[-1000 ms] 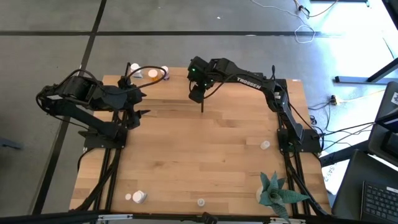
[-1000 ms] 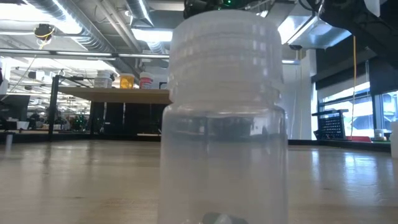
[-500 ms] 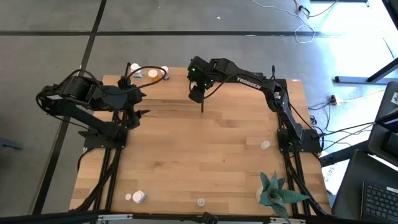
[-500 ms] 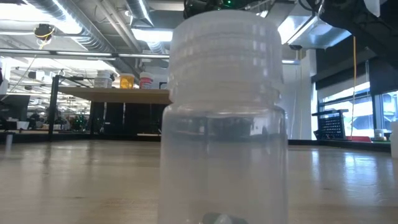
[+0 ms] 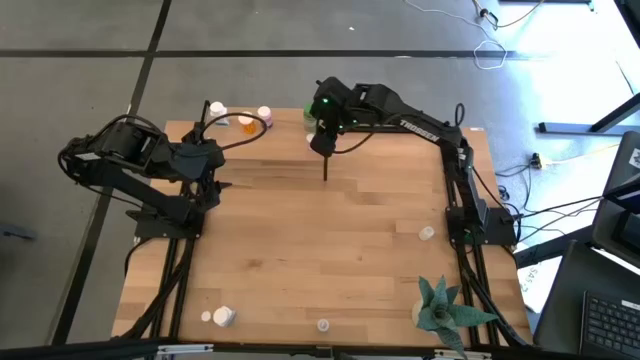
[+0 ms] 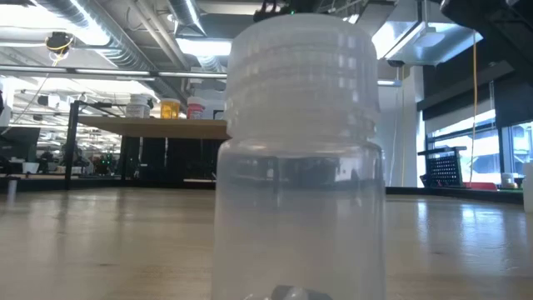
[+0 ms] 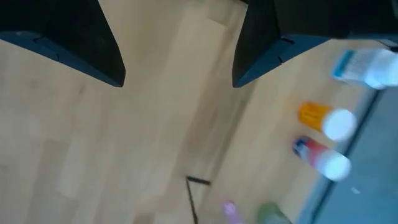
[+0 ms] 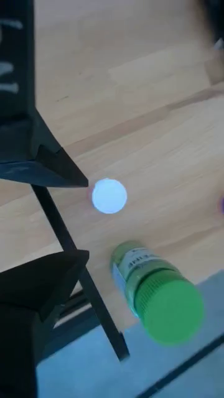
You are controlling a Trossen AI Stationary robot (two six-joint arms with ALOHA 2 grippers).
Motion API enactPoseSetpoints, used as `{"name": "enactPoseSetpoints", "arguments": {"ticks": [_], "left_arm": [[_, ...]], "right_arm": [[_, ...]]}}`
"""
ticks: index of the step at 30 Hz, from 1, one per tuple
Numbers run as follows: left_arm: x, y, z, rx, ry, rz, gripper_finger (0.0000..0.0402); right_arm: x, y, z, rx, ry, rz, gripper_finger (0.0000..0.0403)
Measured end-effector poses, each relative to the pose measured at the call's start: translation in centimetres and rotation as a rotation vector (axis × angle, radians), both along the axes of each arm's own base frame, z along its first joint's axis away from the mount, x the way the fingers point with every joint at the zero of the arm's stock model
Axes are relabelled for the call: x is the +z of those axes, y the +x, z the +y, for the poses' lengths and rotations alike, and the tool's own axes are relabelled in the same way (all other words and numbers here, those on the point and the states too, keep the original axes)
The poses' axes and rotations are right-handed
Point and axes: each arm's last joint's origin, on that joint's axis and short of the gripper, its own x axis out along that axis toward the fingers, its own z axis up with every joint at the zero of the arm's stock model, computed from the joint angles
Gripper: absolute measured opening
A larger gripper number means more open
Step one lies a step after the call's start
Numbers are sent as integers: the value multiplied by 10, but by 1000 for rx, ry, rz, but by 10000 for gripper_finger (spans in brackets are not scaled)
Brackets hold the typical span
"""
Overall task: Pick and place medicine bottles onto shelf by color
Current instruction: Put the white pill bottle on the shelf
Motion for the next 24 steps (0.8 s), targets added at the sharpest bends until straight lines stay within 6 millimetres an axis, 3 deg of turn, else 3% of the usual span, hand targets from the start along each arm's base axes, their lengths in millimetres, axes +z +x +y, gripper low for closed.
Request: {"name": "enactPoseSetpoints", "arguments": {"ticks": [10, 16, 24], "left_arm": [[-2, -2, -10, 10, -172, -14, 291], [-6, -8, -21, 45, -276, 16, 291], [-43, -4, -46, 189, -470, 134, 291]], "right_arm": [[40, -11, 56, 241, -118, -66, 175], [50, -13, 93, 384, -132, -85, 175], [56, -14, 136, 576, -18, -143, 175]]}}
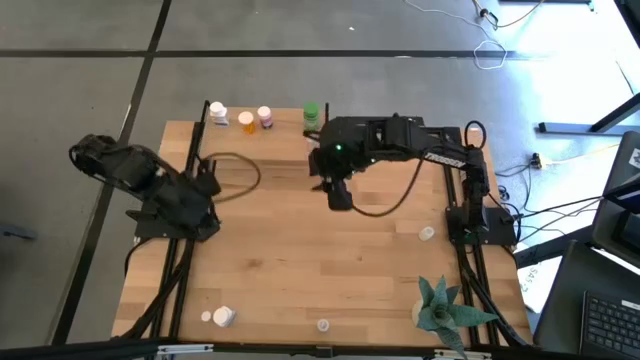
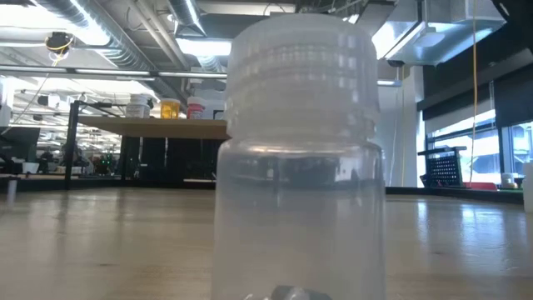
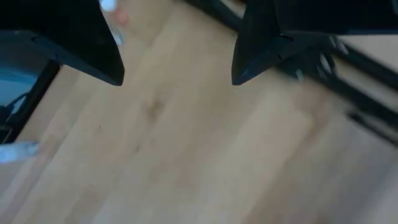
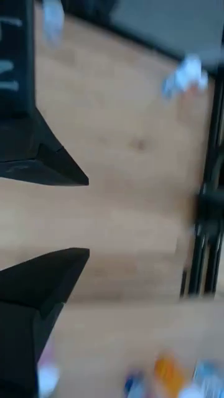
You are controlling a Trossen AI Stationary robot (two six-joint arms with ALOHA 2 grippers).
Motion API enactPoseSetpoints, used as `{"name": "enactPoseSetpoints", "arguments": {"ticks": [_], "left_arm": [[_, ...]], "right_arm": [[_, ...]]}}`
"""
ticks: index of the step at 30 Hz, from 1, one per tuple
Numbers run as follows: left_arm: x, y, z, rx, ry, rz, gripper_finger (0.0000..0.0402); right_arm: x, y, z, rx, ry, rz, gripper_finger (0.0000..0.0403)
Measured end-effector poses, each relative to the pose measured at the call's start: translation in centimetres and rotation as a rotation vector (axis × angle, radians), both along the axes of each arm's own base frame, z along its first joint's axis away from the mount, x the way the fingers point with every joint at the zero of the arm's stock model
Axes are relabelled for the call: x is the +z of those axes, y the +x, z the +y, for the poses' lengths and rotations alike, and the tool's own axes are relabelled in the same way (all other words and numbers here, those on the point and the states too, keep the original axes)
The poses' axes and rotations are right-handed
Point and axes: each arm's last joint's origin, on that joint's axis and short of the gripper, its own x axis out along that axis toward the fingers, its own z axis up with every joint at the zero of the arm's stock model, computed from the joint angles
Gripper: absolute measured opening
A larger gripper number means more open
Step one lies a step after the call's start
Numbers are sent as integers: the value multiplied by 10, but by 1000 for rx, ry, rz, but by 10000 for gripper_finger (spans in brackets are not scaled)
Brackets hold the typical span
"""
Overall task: Pick and place medicine bottles onto shelf by color
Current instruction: Put the white pill bottle on the shelf
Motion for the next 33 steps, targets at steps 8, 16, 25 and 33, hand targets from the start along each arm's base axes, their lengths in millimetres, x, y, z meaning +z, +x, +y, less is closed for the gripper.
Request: {"name": "enactPoseSetpoints", "arguments": {"ticks": [8, 16, 25, 33], "left_arm": [[-46, 3, -32, 107, -224, 158, 291], [-71, 18, -78, 92, -462, 69, 291], [-99, 31, -130, 149, -512, 156, 291], [-126, 32, -159, 201, -469, 243, 291]], "right_arm": [[3, -1, 33, 197, 138, -11, 175], [3, -4, 58, 327, 172, -12, 175], [3, -6, 73, 425, 115, -31, 175], [4, -5, 74, 422, 119, -46, 175]]}}
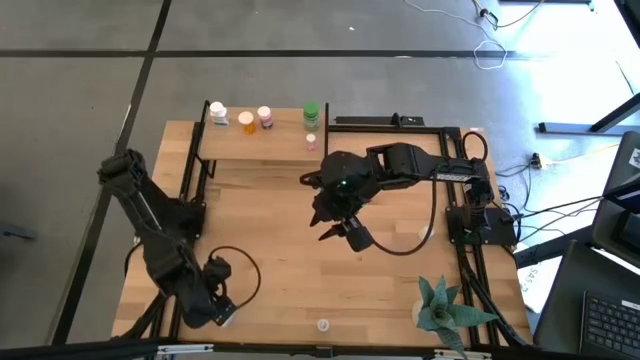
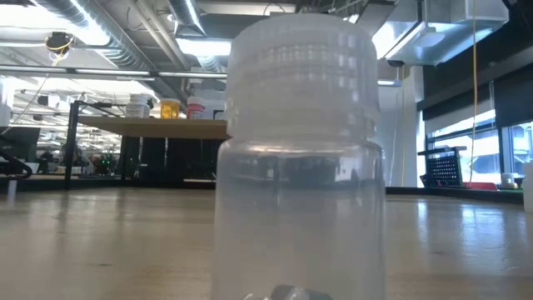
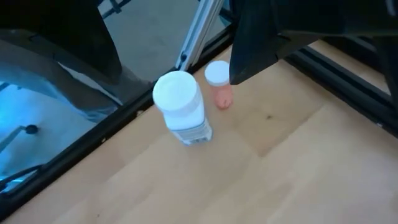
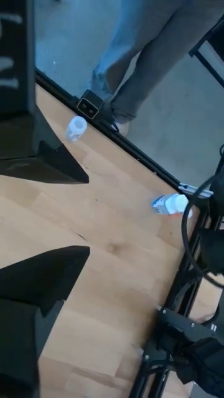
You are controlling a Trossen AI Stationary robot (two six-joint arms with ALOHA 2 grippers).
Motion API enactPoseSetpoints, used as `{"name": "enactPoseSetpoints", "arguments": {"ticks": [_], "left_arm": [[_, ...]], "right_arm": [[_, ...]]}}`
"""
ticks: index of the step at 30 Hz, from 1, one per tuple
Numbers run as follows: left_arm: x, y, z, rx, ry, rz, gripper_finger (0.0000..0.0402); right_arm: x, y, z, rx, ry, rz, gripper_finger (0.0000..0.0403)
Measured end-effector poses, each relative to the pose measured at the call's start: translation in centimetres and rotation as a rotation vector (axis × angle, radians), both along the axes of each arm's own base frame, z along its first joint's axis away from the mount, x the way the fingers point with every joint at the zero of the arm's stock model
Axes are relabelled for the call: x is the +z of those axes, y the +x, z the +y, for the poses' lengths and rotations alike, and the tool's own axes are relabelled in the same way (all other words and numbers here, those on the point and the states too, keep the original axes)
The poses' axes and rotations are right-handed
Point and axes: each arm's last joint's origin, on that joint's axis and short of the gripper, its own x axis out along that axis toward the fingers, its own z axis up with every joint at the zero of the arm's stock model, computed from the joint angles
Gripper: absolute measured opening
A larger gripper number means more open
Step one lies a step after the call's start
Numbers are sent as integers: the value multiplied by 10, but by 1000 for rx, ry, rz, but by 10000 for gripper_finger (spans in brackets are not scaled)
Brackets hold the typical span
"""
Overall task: Pick and place medicine bottles onto shelf by color
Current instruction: Put the white pill bottle on the shelf
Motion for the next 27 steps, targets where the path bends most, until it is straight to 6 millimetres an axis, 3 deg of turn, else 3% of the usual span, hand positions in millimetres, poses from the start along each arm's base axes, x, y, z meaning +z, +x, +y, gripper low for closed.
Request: {"name": "enactPoseSetpoints", "arguments": {"ticks": [10, 27], "left_arm": [[-19, 1, -20, -7, 23, 27, 291], [-48, 13, -38, -9, 63, 46, 291]], "right_arm": [[1, 0, 1, 5, 62, 11, 175], [2, 0, 3, 44, 100, 18, 175]]}}
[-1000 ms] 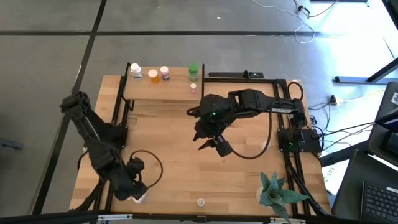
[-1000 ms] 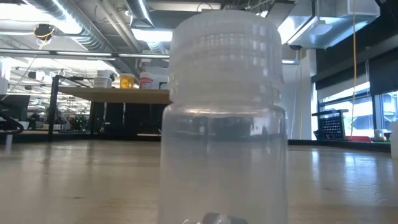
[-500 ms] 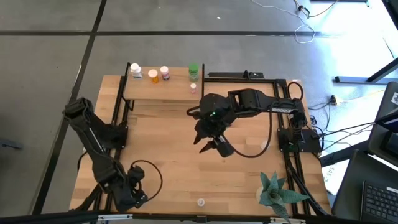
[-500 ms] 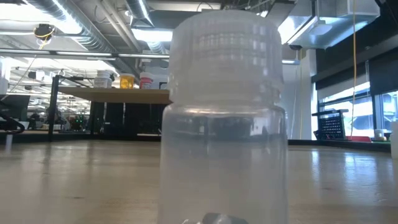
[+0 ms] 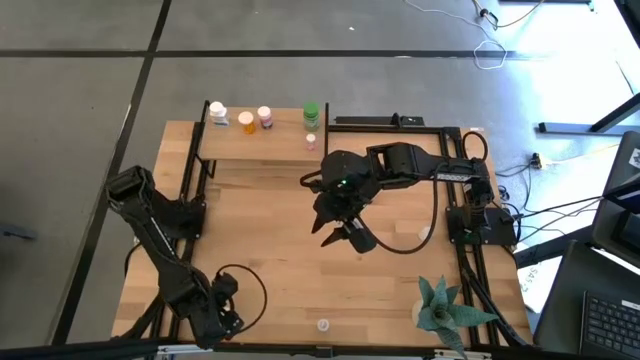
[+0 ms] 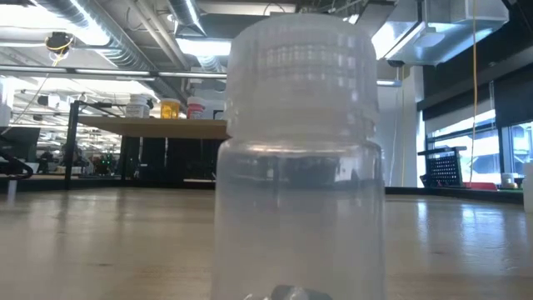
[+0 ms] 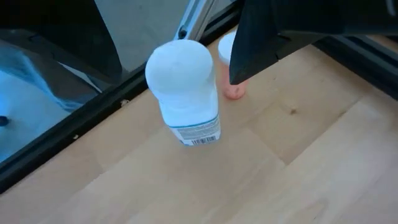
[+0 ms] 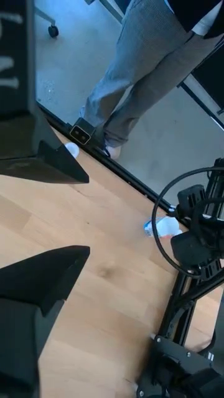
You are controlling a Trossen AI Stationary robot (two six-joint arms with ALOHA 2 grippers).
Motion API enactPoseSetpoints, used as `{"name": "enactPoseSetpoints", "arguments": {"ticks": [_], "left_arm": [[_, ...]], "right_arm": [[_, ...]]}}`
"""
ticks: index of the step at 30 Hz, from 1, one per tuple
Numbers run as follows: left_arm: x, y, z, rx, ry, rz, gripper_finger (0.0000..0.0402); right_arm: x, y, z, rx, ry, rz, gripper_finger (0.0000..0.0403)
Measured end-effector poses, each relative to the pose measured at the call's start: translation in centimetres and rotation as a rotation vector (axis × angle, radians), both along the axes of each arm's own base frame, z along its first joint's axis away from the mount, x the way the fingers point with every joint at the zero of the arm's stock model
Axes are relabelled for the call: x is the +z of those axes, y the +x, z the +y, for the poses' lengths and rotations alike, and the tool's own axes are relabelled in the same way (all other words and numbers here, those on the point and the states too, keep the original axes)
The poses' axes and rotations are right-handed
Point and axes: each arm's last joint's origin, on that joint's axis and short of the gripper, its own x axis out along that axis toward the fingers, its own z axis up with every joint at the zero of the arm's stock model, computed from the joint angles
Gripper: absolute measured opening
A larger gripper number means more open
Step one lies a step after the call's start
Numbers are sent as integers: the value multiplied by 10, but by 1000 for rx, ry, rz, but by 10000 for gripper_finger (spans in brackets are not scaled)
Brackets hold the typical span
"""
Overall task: Pick and place medicine bottles onto shelf by color
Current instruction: Put the white pill bottle on the shelf
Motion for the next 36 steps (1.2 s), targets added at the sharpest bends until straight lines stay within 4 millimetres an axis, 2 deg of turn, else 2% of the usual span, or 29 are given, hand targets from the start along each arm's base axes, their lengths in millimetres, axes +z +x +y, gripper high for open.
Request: {"name": "enactPoseSetpoints", "arguments": {"ticks": [10, 36], "left_arm": [[-17, 4, -6, 1, 45, 34, 291], [-17, 4, -8, -23, 28, 18, 281]], "right_arm": [[0, 0, 0, 14, -12, -12, 175], [0, 0, 0, 14, -13, -12, 175]]}}
